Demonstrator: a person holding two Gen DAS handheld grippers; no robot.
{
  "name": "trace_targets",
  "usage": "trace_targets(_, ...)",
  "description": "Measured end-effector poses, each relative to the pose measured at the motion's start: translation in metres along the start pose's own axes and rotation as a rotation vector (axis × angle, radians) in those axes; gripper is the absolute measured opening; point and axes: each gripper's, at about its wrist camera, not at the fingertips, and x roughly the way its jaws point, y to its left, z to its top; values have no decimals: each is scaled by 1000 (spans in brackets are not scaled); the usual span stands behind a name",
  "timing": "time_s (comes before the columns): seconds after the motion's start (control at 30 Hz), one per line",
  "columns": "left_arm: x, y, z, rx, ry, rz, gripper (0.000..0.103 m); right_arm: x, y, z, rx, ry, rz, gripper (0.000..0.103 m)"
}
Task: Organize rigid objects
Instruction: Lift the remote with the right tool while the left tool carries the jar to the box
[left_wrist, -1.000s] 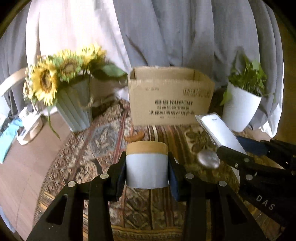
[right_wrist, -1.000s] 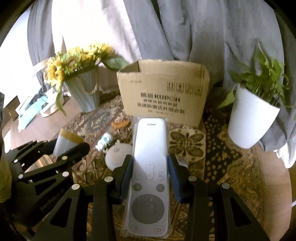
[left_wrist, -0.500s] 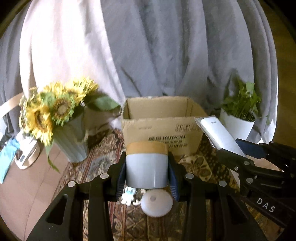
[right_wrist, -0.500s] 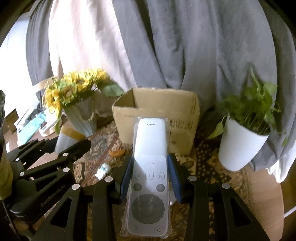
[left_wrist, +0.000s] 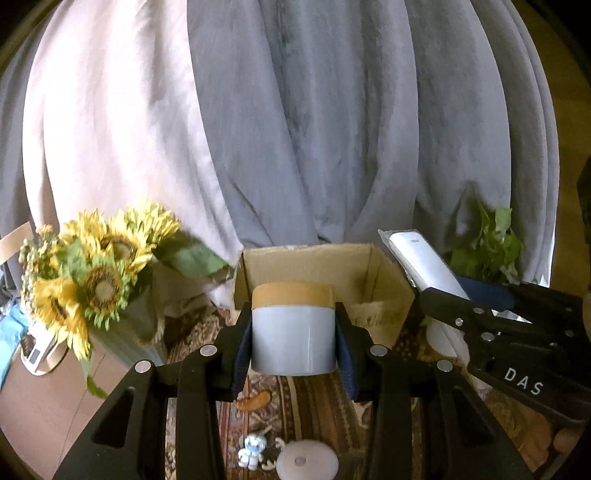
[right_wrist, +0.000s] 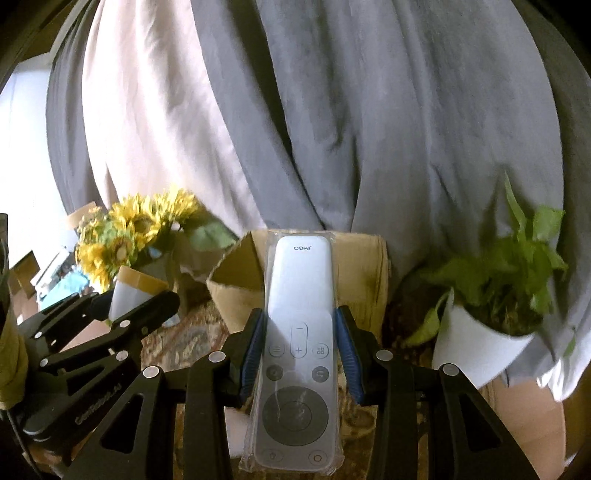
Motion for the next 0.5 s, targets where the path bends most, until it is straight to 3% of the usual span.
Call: trace_targets(0.5,44,3,47,102,-16,21,39,45,-7,55,-83,-16,24,40)
